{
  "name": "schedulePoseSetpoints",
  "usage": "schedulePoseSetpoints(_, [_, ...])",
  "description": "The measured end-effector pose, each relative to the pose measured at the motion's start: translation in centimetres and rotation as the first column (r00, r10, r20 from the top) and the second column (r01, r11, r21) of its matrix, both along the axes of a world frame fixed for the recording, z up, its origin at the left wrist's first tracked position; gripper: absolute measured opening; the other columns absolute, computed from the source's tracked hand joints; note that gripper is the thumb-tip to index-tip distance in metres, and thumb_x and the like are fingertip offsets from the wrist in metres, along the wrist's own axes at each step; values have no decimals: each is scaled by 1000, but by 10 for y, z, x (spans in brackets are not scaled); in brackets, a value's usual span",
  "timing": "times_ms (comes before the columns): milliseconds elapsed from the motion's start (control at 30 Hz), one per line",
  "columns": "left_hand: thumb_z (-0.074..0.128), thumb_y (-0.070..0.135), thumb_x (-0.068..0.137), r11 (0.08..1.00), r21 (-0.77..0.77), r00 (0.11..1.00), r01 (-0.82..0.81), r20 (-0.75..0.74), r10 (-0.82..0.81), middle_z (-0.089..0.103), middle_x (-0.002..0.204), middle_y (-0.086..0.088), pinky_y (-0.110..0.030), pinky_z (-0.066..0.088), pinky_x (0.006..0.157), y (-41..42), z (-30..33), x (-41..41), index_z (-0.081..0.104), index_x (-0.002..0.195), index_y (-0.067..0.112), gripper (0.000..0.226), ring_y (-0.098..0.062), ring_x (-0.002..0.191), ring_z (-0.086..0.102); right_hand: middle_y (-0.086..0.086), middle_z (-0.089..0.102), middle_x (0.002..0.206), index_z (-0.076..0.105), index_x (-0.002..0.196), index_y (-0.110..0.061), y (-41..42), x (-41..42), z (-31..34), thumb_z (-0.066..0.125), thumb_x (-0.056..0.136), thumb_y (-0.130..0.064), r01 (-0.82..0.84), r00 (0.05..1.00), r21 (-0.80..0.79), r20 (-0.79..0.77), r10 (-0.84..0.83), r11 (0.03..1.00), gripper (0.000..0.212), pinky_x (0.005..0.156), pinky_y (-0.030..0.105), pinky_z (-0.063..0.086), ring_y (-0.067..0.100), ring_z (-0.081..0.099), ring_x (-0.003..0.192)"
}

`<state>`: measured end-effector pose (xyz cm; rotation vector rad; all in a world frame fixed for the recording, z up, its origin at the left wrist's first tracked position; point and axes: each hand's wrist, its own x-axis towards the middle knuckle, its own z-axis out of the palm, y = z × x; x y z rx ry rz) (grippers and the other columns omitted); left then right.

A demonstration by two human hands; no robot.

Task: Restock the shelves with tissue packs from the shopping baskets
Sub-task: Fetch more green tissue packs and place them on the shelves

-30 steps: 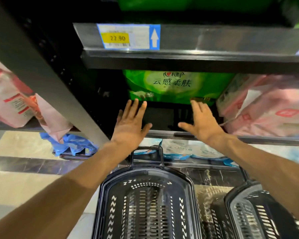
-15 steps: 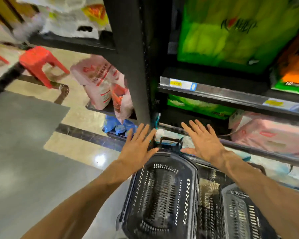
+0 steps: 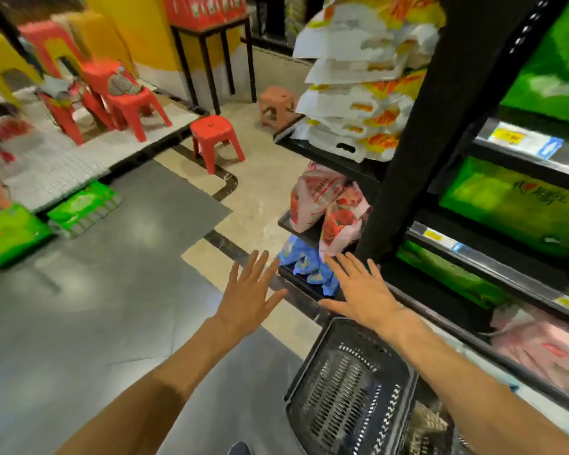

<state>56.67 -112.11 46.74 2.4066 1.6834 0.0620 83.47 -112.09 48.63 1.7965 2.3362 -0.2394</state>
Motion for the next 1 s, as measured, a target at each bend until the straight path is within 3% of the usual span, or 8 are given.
schedulePoseSetpoints(67, [0,73,92,999,9,999,-33,-1,33,4,171,-1,-54,3,127,-1,15,-38,10,164,29,85,-23,158,-3,5,22,170,9,165,-26,8,-39,16,-24,60,-96,-41,999,35,-19,42,999,131,124,57,18,26,19,157])
schedulePoseSetpoints(167, [-3,73,91,996,20,996,-87,-20,87,-1,172,1,-49,-6,127,-1,34,-97,6,164,30,85,-23,158,-7,6,14,172,2,165,-28,20,-103,41,-9,63,-95,-114,993,52,-26,115,992,123,125,53,19,26,12,159])
schedulePoseSetpoints(333, [-2,72,91,974,48,975,-223,-6,223,4,171,-1,-48,-8,124,-10,63,-197,10,163,29,85,-26,158,-2,2,6,173,-4,164,-33,48,-216,65,-21,55,-100,-271,961,49,-47,273,961,129,127,54,10,23,4,160])
schedulePoseSetpoints(433, [-1,73,92,942,45,943,-333,27,332,-4,171,1,-51,-5,127,-18,75,-255,5,163,29,84,-22,158,-11,1,6,173,-3,164,-32,64,-282,78,12,75,-94,-360,932,48,-38,362,932,110,126,53,7,22,4,160])
schedulePoseSetpoints(533, [-15,82,83,892,111,899,-437,49,434,5,171,-1,-52,-1,127,-23,81,-310,13,163,28,100,-23,158,-5,1,8,173,-2,164,-32,81,-342,87,28,84,-87,-468,880,95,-38,473,879,102,125,54,9,24,7,159])
schedulePoseSetpoints(633, [-22,82,80,842,140,853,-521,32,522,9,171,-3,-50,0,126,-28,90,-359,17,163,27,108,-23,158,0,3,18,171,11,165,-27,101,-396,94,47,89,-79,-551,825,138,-56,562,823,99,125,54,15,25,15,158])
schedulePoseSetpoints(767, [-4,75,88,780,110,785,-617,12,619,-3,172,1,-50,-3,127,-28,93,-413,6,164,30,89,-20,157,-11,3,17,170,6,165,-30,133,-466,98,37,85,-86,-632,768,114,-47,639,767,102,125,53,15,23,13,158])
schedulePoseSetpoints(1000, [-17,81,84,676,138,684,-724,17,730,9,171,-1,-49,4,126,19,69,-493,18,163,28,101,-23,158,0,7,13,171,7,165,-26,213,-562,80,44,90,-78,-712,690,106,-77,720,694,98,125,53,10,26,9,159])
